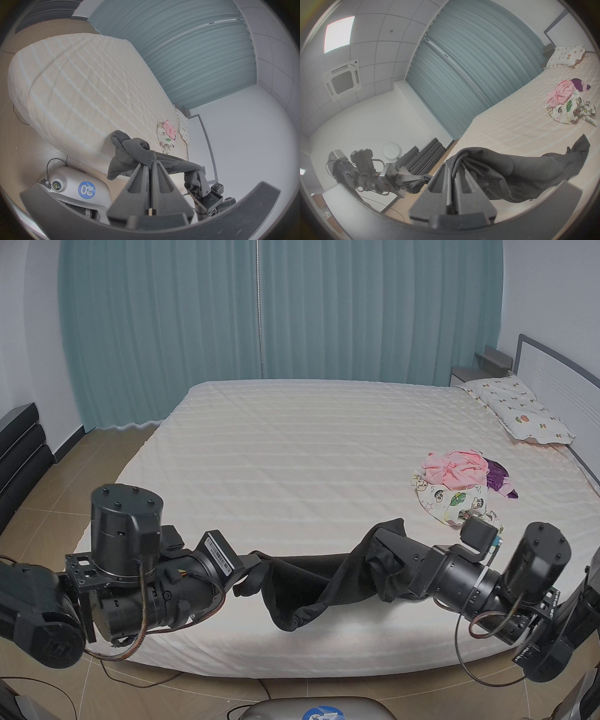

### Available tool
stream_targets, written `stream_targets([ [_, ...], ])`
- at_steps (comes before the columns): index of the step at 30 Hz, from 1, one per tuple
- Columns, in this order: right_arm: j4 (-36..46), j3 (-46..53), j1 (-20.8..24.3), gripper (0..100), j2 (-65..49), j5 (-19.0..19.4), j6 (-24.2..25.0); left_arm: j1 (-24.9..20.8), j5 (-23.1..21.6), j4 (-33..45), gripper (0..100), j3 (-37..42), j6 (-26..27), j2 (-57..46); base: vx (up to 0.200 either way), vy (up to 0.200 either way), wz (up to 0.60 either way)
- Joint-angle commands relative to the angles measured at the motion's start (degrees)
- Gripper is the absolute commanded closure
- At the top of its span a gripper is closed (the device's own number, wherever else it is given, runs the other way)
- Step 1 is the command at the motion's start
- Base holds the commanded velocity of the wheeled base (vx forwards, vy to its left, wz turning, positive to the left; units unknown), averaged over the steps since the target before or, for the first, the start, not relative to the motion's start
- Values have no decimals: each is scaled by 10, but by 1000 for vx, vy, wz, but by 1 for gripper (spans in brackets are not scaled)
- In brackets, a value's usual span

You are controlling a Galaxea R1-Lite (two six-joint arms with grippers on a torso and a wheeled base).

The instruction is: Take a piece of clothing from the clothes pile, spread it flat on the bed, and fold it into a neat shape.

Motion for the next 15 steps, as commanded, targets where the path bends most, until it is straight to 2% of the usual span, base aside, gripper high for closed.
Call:
stream_targets([
  [1, 15, 45, 35, 100, -166, 15, 0, -14, -21, 37, 100, -8, -10, -101, -200, 0, 0],
  [5, 123, 4, 65, 100, -294, 14, -3, -7, -59, 76, 100, -45, -45, -145, -200, 0, 0],
  [7, 156, -27, 64, 100, -329, 15, 4, -3, -68, 93, 100, -64, -55, -149, 0, 0, 0],
  [10, 197, -114, 19, 100, -368, 15, 55, 42, -73, 105, 100, -101, -66, -147, 0, 0, 0],
  [11, 197, -114, 19, 100, -368, 15, 55, 42, -73, 105, 100, -101, -66, -147, 0, 0, 0],
  [12, 232, -169, -57, 100, -362, 45, 110, 80, -75, 103, 100, -120, -66, -140, 0, 0, 0],
  [15, 315, -239, -165, 100, -324, 128, 168, 120, -91, 104, 100, -143, -67, -91, 0, 0, 0],
])
